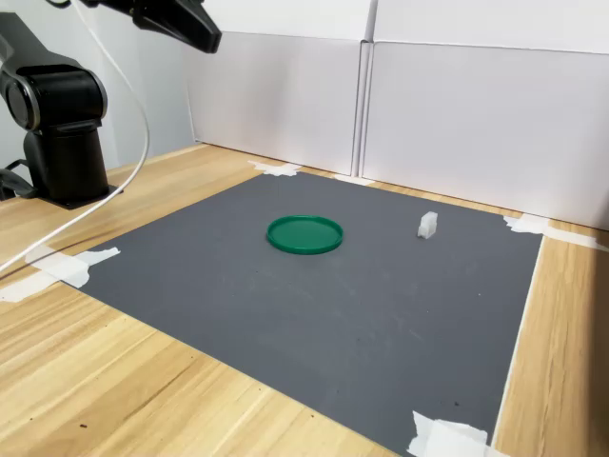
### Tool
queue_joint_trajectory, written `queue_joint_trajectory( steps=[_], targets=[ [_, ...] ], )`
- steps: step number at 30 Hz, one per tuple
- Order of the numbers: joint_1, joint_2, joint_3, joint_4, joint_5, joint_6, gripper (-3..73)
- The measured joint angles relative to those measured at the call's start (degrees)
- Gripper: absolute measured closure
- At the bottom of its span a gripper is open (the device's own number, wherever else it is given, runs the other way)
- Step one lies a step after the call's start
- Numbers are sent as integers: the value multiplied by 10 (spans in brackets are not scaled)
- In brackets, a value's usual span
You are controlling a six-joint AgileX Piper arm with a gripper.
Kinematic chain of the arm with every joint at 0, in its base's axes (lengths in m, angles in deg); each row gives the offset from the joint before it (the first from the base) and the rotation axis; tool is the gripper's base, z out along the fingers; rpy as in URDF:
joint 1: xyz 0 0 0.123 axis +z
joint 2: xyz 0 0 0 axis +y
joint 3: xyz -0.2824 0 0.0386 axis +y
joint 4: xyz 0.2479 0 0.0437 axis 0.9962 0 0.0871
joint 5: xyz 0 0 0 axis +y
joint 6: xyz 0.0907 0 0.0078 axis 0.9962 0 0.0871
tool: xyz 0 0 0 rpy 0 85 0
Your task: Grasp a white terminal and put it in the green lid.
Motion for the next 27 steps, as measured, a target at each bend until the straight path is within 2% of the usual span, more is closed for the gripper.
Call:
queue_joint_trajectory(
  steps=[12, 27],
  targets=[
    [0, 157, -141, -6, 11, -77, 712],
    [0, 354, -340, -4, 200, -322, 712]
  ],
)
